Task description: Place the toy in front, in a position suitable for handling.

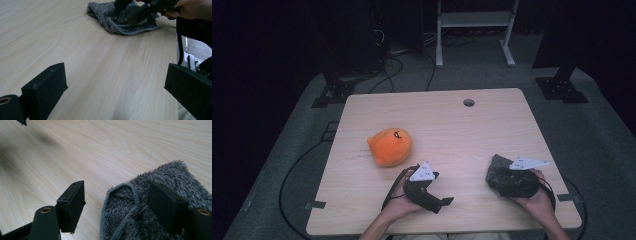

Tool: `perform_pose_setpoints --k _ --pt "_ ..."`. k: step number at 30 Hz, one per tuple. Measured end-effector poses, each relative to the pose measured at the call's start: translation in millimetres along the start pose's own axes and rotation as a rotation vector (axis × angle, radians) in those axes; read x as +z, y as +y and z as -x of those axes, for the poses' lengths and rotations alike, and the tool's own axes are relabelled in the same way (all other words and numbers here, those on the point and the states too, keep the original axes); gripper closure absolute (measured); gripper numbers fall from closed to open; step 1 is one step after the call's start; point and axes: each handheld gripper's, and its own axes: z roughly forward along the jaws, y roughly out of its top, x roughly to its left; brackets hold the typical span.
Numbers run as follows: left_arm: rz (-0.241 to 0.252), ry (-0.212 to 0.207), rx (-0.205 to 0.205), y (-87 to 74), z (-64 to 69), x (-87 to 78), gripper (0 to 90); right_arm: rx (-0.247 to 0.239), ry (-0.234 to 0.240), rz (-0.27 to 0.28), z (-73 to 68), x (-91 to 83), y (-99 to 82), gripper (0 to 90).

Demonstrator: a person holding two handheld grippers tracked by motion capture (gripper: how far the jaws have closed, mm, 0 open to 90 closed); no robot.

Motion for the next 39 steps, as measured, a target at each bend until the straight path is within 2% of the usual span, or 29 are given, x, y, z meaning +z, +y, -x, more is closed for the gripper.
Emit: perform_pose_setpoints --k 3,7,13,19,20,21,22,26,27,28,29,30,35,37,38,39 --pt "0.001 0.006 0.011 4.7 -1.7 -1.5 3.5 0.002 0.005 -0.001 0.8 0.1 -0.5 28.8" --pt "0.025 0.037 0.045 18.5 -7.0 -11.7 3.5 0.006 0.009 0.002 1.5 0.4 -0.8 28.8" --pt "0.054 0.067 0.076 32.3 -12.1 -30.8 3.5 0.011 0.011 0.000 1.8 1.6 -0.4 28.8" --pt "0.077 0.087 0.078 40.7 -23.1 -46.3 3.1 0.009 0.008 0.002 0.4 1.6 -0.8 28.8" --pt "0.093 0.104 0.079 44.3 -30.2 -54.2 3.1 0.015 0.005 0.004 0.3 1.1 -0.8 28.8" --pt "0.093 0.104 0.079 44.3 -30.2 -54.2 3.1 0.016 0.004 0.004 0.6 1.2 -0.8 28.8" --pt "0.109 0.114 0.069 46.0 -36.2 -60.2 3.1 0.016 0.004 0.003 0.8 1.2 -0.8 28.8" --pt "0.126 0.160 0.057 45.9 -47.4 -71.1 2.9 0.019 0.003 0.002 0.6 1.4 -0.7 28.8" --pt "0.126 0.160 0.057 45.9 -47.4 -71.1 2.9 0.019 0.003 0.002 0.6 1.4 -0.7 28.8" --pt "0.142 0.190 0.047 43.6 -52.8 -78.4 2.9 0.018 0.004 0.005 0.3 1.4 -0.4 28.8" --pt "0.142 0.190 0.047 43.6 -52.8 -78.4 2.9 0.017 0.004 0.005 0.2 1.4 -0.3 28.8" --pt "0.154 0.221 0.034 40.1 -58.9 -86.6 3.0 0.016 0.006 0.004 0.0 1.3 -0.4 28.8" --pt "0.164 0.297 0.007 29.9 -73.1 -105.0 2.6 0.012 0.008 0.000 -1.0 1.3 -0.3 28.8" --pt "0.169 0.309 0.003 26.8 -76.0 -107.9 2.6 0.012 0.008 0.001 -1.4 1.0 -0.3 28.8" --pt "0.165 0.341 -0.011 20.5 -82.4 -110.6 2.6 0.012 0.009 -0.001 -1.9 1.0 -0.3 28.8" --pt "0.161 0.354 -0.017 17.6 -85.6 -111.7 2.6 0.009 0.010 -0.001 -2.1 1.2 -0.4 28.8"
